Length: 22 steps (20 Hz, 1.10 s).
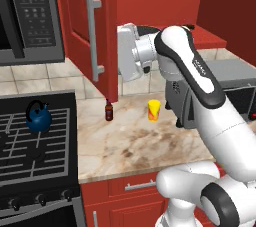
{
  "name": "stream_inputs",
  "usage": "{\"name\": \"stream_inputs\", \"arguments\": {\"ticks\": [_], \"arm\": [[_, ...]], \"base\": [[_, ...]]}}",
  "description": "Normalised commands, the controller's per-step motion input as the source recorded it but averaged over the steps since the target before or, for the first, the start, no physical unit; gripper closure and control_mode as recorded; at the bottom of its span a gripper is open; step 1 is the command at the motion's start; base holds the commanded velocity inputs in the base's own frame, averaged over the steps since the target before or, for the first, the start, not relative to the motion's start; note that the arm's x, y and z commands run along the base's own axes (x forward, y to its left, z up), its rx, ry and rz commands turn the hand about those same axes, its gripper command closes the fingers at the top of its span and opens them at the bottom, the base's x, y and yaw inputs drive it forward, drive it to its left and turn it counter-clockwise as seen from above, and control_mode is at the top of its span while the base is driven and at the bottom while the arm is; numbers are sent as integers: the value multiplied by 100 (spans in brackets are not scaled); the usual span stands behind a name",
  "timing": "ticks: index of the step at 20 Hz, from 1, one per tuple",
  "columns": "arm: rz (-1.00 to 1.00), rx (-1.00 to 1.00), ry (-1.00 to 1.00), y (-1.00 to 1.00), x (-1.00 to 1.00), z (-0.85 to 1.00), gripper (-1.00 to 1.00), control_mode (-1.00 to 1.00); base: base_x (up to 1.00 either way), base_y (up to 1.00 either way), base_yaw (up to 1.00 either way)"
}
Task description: Pick the pan from the cabinet and place it on the stove. Then turn on the stove burner for the pan.
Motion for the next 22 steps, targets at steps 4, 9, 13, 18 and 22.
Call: {"name": "stream_inputs", "arguments": {"ticks": [4, 9, 13, 18, 22], "arm": [[1, 0, 0, 78, -3, -3, -100, -100], [0, -2, -1, 59, -1, -3, -100, -100], [0, -6, -2, 27, -7, -5, -100, -100], [0, -9, 0, 5, -5, -1, -100, -100], [5, -5, -7, -23, 0, 0, -100, -100]], "base": [[0, 0, 0], [0, 0, 0], [0, 0, 0], [0, 0, 0], [0, 0, 0]]}}
